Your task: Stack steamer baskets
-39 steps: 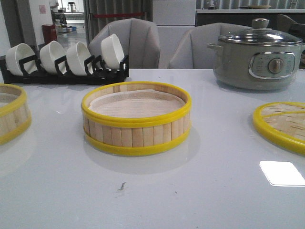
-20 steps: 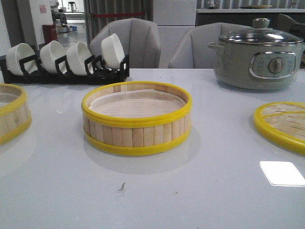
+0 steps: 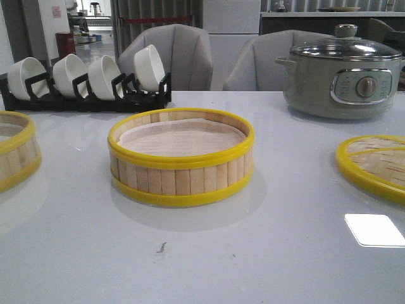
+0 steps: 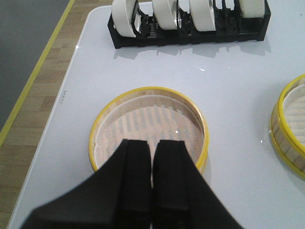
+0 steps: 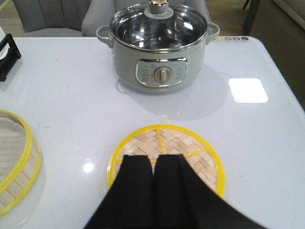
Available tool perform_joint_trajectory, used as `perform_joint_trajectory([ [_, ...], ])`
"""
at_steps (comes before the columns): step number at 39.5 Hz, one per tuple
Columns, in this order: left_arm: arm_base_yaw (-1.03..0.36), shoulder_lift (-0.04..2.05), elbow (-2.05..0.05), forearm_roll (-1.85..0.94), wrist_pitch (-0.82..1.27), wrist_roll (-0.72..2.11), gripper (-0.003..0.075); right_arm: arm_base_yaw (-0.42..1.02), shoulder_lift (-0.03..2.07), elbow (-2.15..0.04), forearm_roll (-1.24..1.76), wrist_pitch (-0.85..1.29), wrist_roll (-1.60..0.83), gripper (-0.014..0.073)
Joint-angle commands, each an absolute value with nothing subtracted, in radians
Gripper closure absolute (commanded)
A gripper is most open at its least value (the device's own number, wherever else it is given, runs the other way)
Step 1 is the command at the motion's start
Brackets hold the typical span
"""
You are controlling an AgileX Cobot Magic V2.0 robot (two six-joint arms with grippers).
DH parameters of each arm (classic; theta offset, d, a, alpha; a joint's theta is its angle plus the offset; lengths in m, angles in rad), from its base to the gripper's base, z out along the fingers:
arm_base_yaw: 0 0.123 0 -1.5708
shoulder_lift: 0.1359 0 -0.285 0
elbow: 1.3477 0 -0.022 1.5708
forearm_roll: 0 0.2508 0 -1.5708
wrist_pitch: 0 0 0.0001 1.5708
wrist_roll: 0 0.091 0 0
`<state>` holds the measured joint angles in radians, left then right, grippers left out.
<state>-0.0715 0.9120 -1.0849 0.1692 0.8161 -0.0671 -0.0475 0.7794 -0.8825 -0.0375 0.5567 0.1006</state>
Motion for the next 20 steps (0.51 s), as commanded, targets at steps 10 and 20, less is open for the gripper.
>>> perform_joint_trajectory([
  [10, -0.070, 0.905, -1.111, 0.176, 0.760, -0.067, 0.0627, -0.049, 0.804, -0.933, -0.046, 0.365, 0.093, 0.0543],
  [20, -0.070, 0.905, -1.111, 0.131, 0.773, -0.068, 0.0627, -0.049, 0.805, -0.933, -0.019, 0.375, 0.101, 0.0536],
])
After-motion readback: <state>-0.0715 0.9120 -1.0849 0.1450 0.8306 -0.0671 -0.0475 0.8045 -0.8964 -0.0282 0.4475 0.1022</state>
